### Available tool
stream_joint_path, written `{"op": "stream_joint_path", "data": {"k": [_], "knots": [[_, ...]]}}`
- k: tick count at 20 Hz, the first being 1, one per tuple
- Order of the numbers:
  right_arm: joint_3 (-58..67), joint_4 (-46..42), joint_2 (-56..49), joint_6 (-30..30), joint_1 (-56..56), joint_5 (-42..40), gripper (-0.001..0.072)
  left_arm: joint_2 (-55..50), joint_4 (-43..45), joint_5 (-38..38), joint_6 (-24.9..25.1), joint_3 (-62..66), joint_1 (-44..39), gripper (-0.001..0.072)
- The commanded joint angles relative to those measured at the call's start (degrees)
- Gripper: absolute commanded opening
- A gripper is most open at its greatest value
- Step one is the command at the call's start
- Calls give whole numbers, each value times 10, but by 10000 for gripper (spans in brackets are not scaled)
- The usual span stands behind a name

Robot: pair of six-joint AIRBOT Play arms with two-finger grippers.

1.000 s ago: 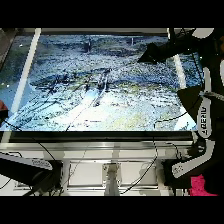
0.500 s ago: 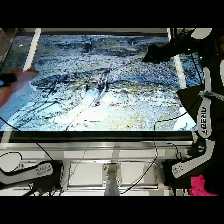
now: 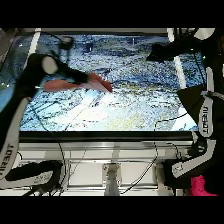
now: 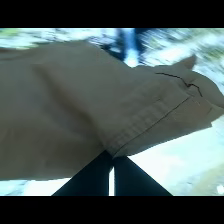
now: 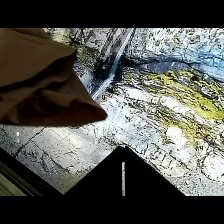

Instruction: Fold the clothes and pants, and hang the long-sleeved shirts on hangers.

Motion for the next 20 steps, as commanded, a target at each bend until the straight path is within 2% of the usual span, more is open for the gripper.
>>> {"op": "stream_joint_path", "data": {"k": [1,6,7,8,9,10,13,14,15,16,18,20], "knots": [[0,0,1,0,-28,10,11,-68,-9,12,-34,0,-136,16],[0,17,1,5,-81,8,13,-86,-8,-14,-34,1,-245,34],[0,24,1,5,-89,-1,36,-80,-8,-33,-34,1,-252,41],[0,29,1,5,-95,-7,54,-73,-8,-55,-34,1,-256,190],[0,30,0,10,-97,-14,161,-65,-7,-78,-34,1,-256,420],[0,32,-1,17,-98,-20,225,-55,-5,-96,-34,1,-256,451],[0,66,-10,18,-94,-22,231,-14,90,-128,-34,1,-250,437],[-1,81,-15,18,-90,-15,230,1,141,-135,-34,1,-248,303],[-6,94,-20,18,-86,-6,229,13,191,-140,-34,1,-244,69],[-14,105,-24,18,-80,3,225,22,241,-144,-31,1,-239,17],[-31,129,-41,16,-68,25,215,36,290,-142,-29,1,-206,17],[-51,174,-66,2,-47,45,216,44,263,-138,-19,-2,-146,16]]}}
